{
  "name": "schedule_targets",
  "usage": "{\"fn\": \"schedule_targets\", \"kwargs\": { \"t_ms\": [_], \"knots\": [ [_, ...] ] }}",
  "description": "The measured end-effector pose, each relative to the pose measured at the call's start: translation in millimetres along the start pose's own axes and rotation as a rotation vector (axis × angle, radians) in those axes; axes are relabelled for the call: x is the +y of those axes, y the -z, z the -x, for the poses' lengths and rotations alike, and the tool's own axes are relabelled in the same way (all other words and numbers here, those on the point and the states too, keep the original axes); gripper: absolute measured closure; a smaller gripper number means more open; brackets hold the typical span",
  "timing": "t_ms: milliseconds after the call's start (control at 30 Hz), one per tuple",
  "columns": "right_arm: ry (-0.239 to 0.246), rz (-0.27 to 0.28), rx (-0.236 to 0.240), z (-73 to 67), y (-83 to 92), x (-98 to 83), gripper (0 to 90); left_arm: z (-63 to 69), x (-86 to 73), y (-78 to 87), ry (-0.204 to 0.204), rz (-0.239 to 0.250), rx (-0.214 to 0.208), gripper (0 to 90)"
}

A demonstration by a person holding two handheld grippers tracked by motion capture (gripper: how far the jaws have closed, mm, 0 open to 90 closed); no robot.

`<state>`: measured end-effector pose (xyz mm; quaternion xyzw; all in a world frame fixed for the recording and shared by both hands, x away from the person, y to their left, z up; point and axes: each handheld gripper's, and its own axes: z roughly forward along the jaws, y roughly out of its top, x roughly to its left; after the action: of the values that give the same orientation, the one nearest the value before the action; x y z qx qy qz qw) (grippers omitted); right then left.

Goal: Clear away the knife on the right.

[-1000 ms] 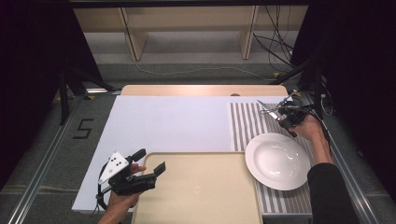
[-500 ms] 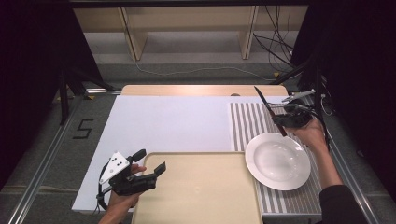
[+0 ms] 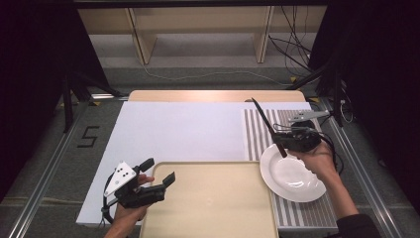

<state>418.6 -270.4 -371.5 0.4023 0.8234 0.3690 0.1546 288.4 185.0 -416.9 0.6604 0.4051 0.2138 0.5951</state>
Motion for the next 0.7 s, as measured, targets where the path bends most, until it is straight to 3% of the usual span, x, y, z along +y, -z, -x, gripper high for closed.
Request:
{"fn": "schedule_targets", "kwargs": {
  "t_ms": [333,500,700],
  "knots": [
    [0.001,0.012,0.103,-37.5,5.7,-22.5,77.8,0.3,-0.1,-0.3,-0.003,-0.003,0.006,11.9],
    [0.021,0.003,0.115,-52.8,6.5,-30.8,77.8,0.7,0.2,0.7,-0.006,0.0,0.005,11.9],
    [0.024,-0.001,0.134,-61.1,6.5,-36.3,77.8,0.1,0.2,1.0,-0.002,0.002,0.007,12.0]
  ]
}}
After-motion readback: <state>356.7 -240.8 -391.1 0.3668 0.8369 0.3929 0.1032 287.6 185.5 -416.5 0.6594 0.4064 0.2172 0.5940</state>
